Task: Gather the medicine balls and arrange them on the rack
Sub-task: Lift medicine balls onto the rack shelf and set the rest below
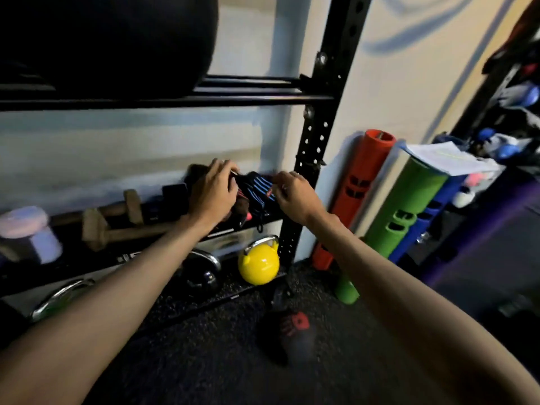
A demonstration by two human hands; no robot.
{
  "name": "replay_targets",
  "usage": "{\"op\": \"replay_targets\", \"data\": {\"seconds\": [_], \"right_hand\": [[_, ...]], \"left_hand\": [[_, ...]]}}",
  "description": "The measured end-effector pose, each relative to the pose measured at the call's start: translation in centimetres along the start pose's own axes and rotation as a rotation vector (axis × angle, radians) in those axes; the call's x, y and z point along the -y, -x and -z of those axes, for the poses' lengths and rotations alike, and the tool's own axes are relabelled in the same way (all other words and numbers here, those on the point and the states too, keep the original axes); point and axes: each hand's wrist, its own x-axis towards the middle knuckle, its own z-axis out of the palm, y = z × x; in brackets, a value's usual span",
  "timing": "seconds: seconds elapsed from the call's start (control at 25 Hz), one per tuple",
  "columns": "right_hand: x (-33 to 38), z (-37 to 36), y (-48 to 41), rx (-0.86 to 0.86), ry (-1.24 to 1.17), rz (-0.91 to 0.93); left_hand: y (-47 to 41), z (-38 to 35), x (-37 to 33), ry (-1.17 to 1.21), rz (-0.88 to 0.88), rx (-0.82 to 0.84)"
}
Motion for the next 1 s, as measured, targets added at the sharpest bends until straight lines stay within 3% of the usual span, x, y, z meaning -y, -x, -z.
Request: {"op": "replay_targets", "data": {"seconds": [0.28, 0.52, 0.76, 1.0], "right_hand": [[-16.0, -3.3, 9.5, 0.275, 0.005, -0.262], [-30.8, -7.9, 16.2, 0.608, -0.104, -0.417], [-44.1, -20.2, 23.4, 0.778, -0.164, -0.578], [-59.1, -39.6, 31.3, 0.854, -0.088, -0.730]], "left_hand": [[7.3, -17.8, -4.7, -0.051, 0.089, 0.543], [15.2, -33.6, -8.4, -0.022, 0.478, 0.912], [27.3, -47.6, -4.5, -0.002, 0.798, 1.088], [40.8, -62.5, 8.5, -0.010, 1.014, 0.967]]}}
